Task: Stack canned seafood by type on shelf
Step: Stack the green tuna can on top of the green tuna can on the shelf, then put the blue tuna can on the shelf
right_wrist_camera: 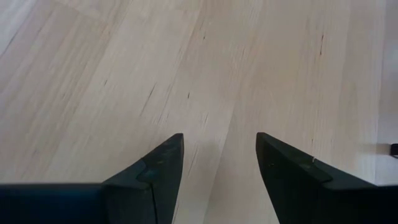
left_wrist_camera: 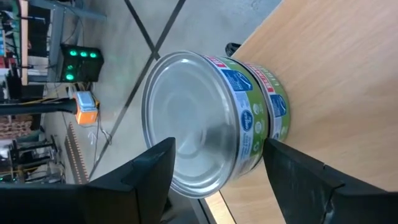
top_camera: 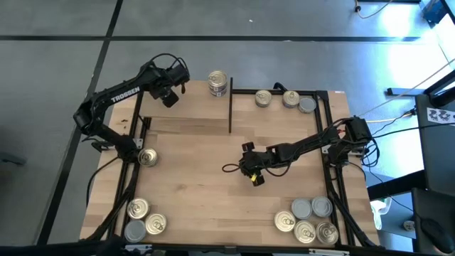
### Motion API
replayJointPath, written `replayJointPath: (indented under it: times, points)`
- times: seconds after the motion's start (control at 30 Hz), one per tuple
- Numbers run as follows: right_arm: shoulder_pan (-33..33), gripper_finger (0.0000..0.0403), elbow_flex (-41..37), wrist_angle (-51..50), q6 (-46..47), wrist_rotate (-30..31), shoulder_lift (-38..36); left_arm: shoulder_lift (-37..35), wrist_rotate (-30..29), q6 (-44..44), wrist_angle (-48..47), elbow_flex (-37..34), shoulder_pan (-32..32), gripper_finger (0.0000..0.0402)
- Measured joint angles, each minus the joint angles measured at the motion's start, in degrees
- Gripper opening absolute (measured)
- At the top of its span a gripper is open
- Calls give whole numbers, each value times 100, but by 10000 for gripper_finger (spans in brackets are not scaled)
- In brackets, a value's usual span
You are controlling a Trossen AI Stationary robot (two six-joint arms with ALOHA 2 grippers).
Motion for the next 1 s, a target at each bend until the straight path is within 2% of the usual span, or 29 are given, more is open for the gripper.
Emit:
replayJointPath:
  times: [0.23,0.53,0.77,0.9,1.0]
  points:
    - [0,200,0,0,0,1,0,-44,36,72,-27,0,-150,241]
    - [0,200,0,4,-59,2,2,-430,55,-155,-173,463,-1085,241]
    - [0,200,2,3,-46,2,0,-584,1501,-996,-481,514,-2326,238]
    - [0,200,2,2,-46,2,2,-590,1943,-1853,-995,346,-3189,218]
    - [0,200,2,2,-44,-19,2,-588,2524,-2393,-1258,89,-3767,199]
